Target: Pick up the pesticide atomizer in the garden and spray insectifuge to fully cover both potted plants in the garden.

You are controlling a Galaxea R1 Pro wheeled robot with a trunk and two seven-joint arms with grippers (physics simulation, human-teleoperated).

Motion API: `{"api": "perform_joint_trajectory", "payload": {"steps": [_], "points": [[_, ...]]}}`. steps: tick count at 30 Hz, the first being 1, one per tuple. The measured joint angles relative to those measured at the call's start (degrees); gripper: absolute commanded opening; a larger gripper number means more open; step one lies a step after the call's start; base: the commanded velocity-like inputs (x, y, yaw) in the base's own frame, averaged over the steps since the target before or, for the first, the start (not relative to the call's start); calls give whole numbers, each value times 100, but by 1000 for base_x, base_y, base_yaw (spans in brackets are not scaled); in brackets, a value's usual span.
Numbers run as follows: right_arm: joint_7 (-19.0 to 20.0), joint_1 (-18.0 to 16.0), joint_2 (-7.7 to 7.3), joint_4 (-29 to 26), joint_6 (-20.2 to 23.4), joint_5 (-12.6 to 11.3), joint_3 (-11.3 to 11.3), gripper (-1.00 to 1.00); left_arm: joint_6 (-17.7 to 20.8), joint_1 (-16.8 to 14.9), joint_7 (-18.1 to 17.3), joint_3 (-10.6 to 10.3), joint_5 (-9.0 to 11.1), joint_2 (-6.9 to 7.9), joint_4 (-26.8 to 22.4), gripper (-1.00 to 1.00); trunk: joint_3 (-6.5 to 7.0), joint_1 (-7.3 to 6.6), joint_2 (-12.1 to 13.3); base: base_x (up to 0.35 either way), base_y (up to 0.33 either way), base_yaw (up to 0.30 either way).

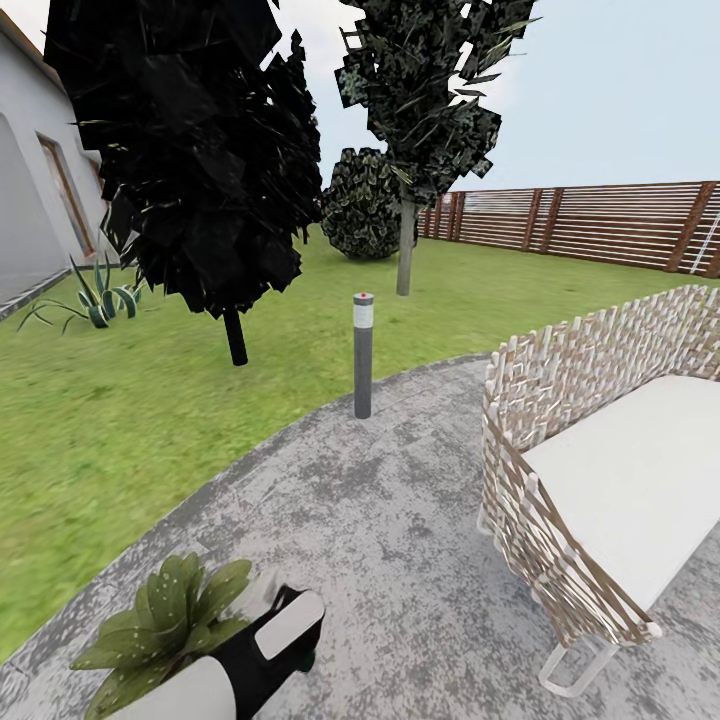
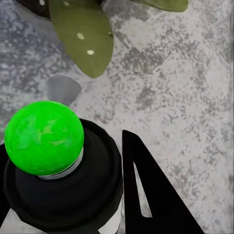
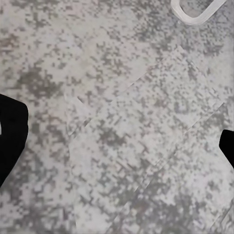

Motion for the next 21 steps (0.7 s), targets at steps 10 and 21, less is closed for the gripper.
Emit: {"api": "perform_joint_trajectory", "payload": {"steps": [10,21], "points": [[0,0,0,0,-1,0,0,100,32,44,-514,-42,-704,65,220,-100,0,0,0,0,0,0],[0,0,0,0,-6,0,0,100,494,45,-1965,-8,-210,-278,1260,-100,0,0,0,0,0,0]]}}
